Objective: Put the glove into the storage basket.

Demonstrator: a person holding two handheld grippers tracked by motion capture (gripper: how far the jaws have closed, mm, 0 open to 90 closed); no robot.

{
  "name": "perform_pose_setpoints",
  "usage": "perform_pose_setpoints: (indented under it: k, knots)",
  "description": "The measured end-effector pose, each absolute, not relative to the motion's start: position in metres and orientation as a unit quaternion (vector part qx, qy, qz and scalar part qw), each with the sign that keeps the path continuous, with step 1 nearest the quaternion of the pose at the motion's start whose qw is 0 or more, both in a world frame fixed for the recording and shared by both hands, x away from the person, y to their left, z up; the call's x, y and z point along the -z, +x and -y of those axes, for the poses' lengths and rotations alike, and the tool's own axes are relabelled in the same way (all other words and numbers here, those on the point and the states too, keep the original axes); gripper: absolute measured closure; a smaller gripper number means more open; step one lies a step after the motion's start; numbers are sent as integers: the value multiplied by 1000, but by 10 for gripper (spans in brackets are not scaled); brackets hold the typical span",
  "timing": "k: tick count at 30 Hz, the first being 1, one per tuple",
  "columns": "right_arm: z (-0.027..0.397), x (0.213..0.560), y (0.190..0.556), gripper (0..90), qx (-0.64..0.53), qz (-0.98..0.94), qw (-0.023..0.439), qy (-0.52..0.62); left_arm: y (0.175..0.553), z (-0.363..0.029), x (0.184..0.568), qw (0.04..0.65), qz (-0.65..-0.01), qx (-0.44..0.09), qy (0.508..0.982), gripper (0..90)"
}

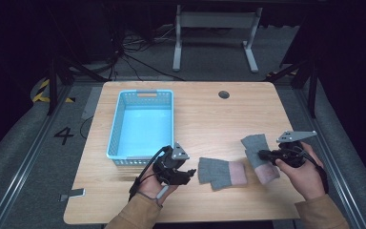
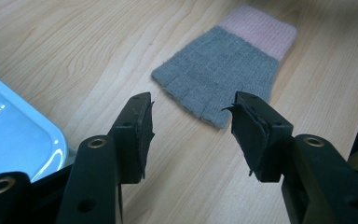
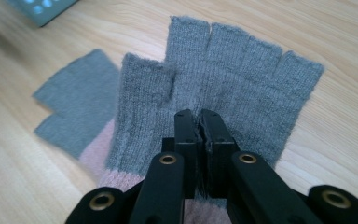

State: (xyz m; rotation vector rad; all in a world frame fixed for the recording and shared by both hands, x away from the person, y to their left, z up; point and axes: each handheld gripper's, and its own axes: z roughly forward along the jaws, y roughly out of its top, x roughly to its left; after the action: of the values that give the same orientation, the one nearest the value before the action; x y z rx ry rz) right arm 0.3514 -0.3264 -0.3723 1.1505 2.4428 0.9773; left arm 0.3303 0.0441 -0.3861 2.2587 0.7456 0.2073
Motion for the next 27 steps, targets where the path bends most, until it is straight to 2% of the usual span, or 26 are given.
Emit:
perform_pose_setpoints:
  k: [19,27]
  knots:
    - [273,386,342,866,-326,-902,100,265,328,-39,390,405,-282,-68,867,495]
    - [262,397,342,866,-322,-913,90,234,325,-36,392,406,-270,-88,868,504]
